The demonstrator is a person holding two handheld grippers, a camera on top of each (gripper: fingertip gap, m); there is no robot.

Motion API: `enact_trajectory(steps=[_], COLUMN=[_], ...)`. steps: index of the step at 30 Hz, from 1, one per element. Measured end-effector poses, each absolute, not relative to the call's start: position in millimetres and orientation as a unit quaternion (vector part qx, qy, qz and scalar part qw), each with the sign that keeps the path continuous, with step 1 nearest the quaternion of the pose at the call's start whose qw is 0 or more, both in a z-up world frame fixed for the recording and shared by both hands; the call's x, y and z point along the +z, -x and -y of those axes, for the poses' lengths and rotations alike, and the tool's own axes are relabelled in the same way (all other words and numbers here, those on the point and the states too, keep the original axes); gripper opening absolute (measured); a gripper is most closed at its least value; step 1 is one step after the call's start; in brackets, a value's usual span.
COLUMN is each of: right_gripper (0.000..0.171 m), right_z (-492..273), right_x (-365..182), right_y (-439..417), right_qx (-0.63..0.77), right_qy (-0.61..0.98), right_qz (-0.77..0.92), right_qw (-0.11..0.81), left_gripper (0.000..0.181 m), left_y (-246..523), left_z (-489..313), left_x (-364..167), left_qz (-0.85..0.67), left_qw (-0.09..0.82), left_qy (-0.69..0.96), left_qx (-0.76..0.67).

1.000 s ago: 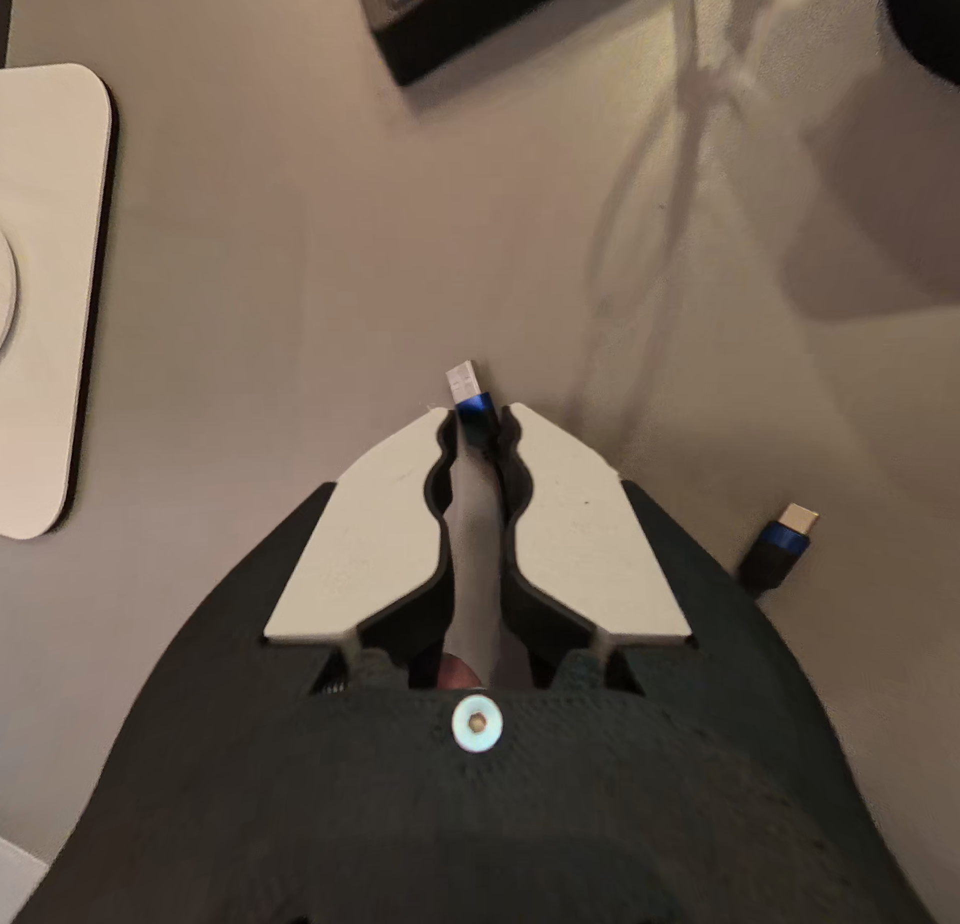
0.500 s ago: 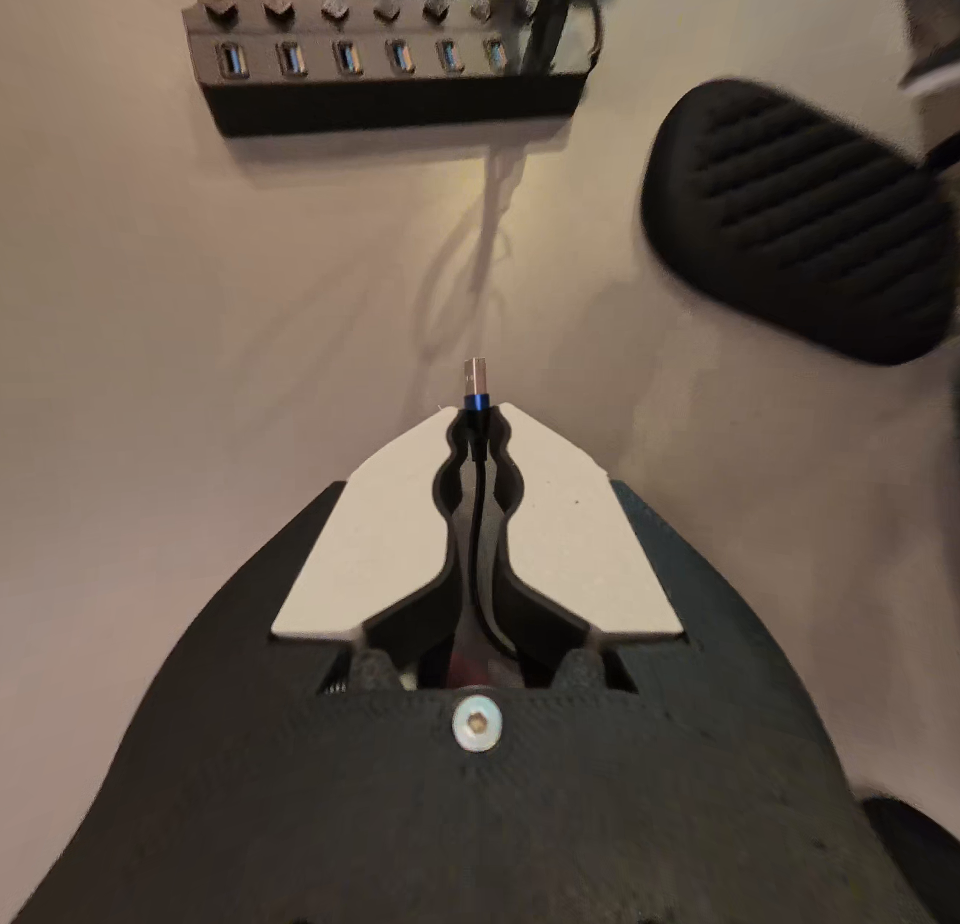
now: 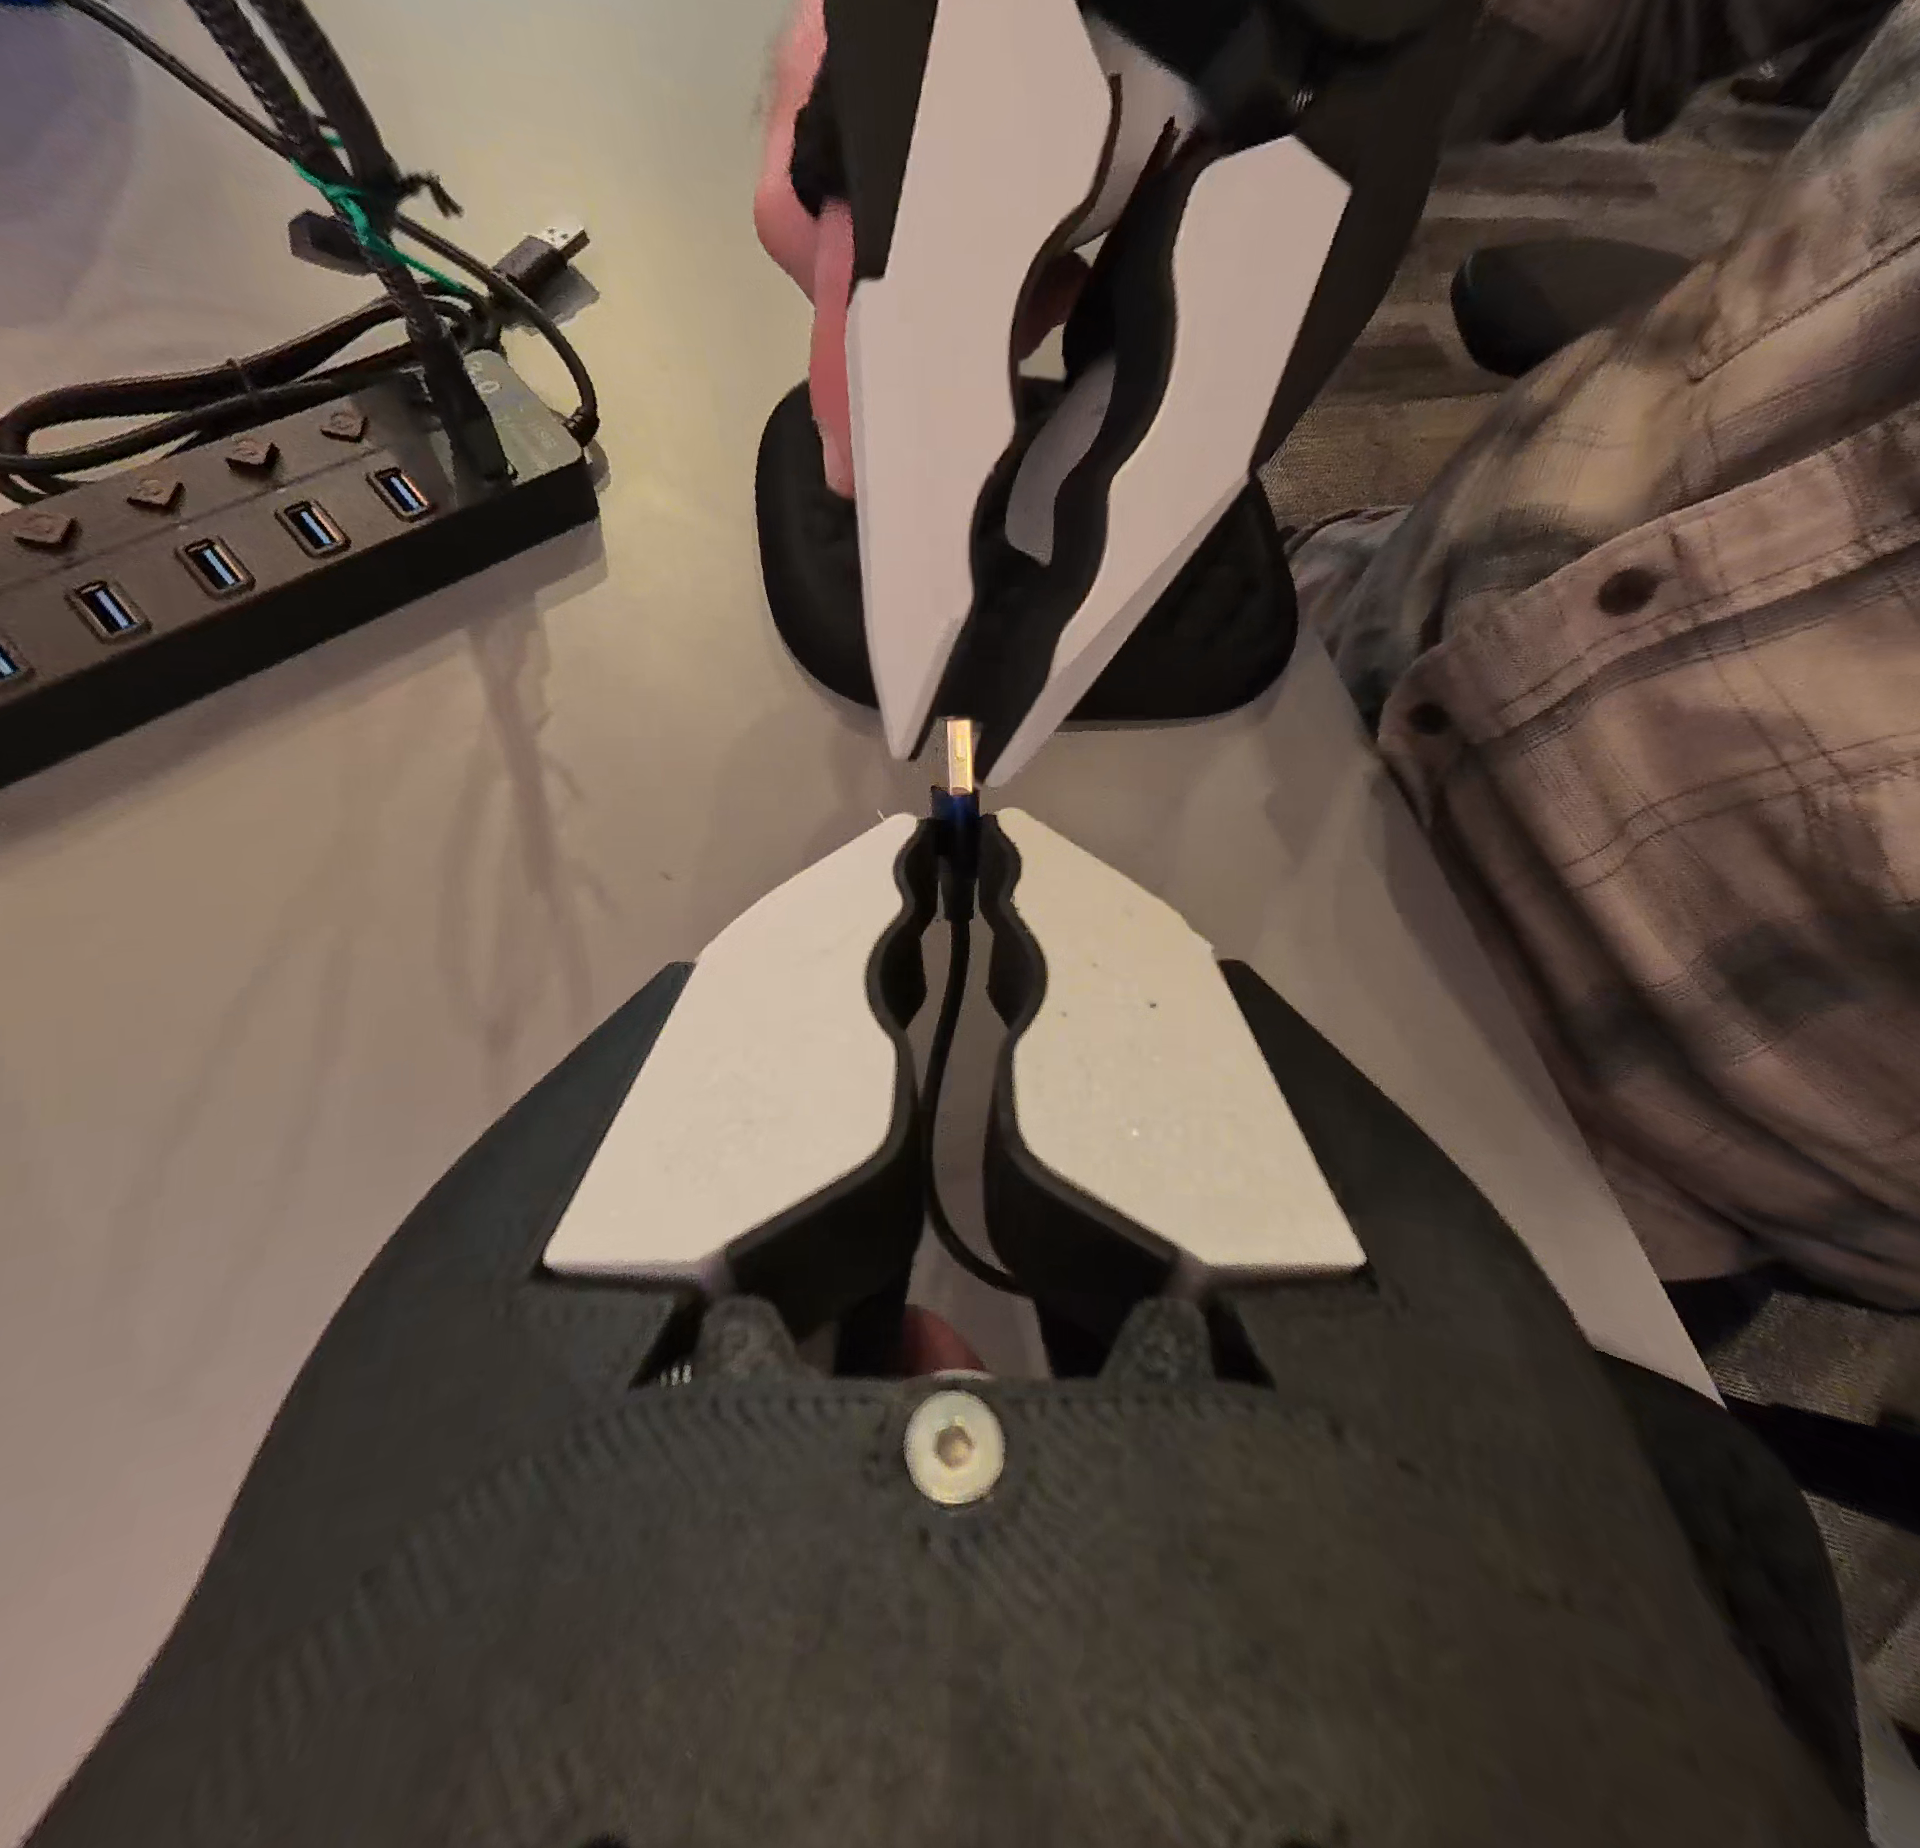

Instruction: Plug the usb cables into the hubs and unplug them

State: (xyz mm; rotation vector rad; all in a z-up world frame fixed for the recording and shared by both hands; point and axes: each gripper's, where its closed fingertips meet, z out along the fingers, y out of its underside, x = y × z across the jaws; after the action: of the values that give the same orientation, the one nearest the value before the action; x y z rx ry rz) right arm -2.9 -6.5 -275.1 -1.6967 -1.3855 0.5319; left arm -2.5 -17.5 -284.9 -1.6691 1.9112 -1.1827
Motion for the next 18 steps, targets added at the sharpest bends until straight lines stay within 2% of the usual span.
enact_trajectory(steps=[7,8,11,16,18], right_gripper=[0.002,0.002,0.002,0.002,0.002], right_z=[13.1,10.2,3.7,6.9,16.7], right_x=[-274.1,-270.4,-256.1,-215.4,-191.3], right_y=[1.9,0.3,-7.2,-21.3,-27.3], right_qx=[0.284,0.302,0.386,0.549,0.601], right_qy=[0.691,0.695,0.707,0.664,0.625], right_qz=[0.537,0.517,0.434,0.313,0.299], right_qw=[0.392,0.398,0.403,0.401,0.399], left_gripper=[0.007,0.007,0.03,0.024,0.023], left_y=[0.4,-1.2,-2.5,33.5,52.9], left_z=[20.1,16.1,-7.2,-69.8,-97.0], left_x=[-278.9,-274.8,-250.4,-189.5,-180.7], left_qz=[-0.694,-0.691,-0.68,-0.648,-0.638], left_qw=[0.186,0.206,0.301,0.484,0.524], left_qy=[0.559,0.558,0.553,0.531,0.533], left_qx=[-0.414,-0.41,-0.375,-0.251,-0.187])
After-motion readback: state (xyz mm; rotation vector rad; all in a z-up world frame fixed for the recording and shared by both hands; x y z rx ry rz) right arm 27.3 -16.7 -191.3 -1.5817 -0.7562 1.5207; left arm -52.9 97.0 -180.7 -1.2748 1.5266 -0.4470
